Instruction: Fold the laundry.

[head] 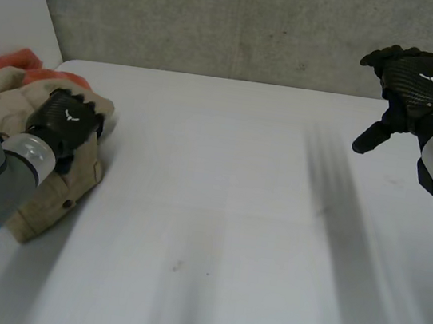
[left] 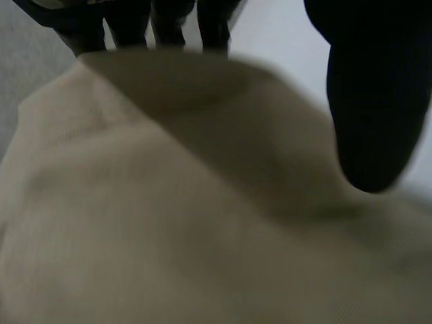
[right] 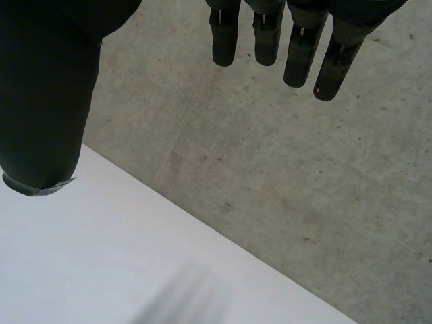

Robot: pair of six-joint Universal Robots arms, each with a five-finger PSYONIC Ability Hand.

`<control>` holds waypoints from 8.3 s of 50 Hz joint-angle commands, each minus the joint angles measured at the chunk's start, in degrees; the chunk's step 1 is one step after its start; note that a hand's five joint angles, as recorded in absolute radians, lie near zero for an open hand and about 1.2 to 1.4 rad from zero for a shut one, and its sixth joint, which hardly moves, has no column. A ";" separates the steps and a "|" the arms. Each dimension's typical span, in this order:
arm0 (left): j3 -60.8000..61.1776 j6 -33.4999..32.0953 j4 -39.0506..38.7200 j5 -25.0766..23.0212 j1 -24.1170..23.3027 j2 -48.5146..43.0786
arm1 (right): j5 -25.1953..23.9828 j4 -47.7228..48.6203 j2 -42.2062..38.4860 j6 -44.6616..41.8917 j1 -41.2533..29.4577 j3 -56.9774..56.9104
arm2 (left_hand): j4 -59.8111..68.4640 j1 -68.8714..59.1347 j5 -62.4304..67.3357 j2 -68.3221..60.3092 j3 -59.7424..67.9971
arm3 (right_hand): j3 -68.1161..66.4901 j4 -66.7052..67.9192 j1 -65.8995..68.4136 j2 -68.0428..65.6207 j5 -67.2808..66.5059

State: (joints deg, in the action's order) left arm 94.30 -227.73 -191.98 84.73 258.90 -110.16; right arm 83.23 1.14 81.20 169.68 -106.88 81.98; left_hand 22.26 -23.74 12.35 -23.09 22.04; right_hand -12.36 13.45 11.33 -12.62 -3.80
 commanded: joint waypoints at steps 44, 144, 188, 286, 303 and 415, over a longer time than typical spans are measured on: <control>-18.64 37.36 5.21 8.17 -21.79 -4.82 | 0.18 -9.48 -0.52 -13.57 -0.87 -3.49 | -12.26 13.74 -12.35 13.09 -12.04 | 2.36 -3.45 -1.33 2.62 3.80; -17.30 42.10 9.17 3.33 -18.96 -7.26 | 3.44 -25.84 -17.41 5.30 -3.95 -19.16 | 57.74 -56.26 57.65 -56.91 57.96 | -0.92 -0.17 1.95 -0.66 0.52; -20.56 42.19 9.60 3.77 -19.23 -9.46 | 10.46 -4.39 -16.96 15.69 -15.46 9.17 | 57.74 -56.26 57.65 -56.91 57.96 | -67.64 66.55 68.67 -67.38 -66.20; 9.41 38.50 7.32 5.88 -20.37 5.13 | 2.82 1.06 -21.79 -11.39 -7.29 2.13 | 8.64 -7.16 8.55 -7.81 8.86 | -67.64 66.55 68.67 -67.38 -66.20; 7.57 37.79 6.44 6.32 -20.81 -1.46 | 2.82 1.06 -21.79 -11.21 -7.29 3.18 | 11.16 -9.68 11.08 -10.34 11.38 | -67.64 66.55 68.67 -67.38 -66.20; 4.32 18.81 40.64 7.29 -30.65 24.82 | -7.02 -43.33 13.19 -45.05 1.58 11.54 | 57.74 -56.26 57.65 -56.91 57.96 | -67.64 66.55 68.67 -67.38 -66.20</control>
State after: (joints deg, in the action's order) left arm 100.26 -208.65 -149.90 92.13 227.47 -84.19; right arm 78.48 -42.29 94.05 124.99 -108.19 94.37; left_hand 68.90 -66.04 56.29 -68.73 68.36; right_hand -68.30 68.10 57.07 -67.53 -57.42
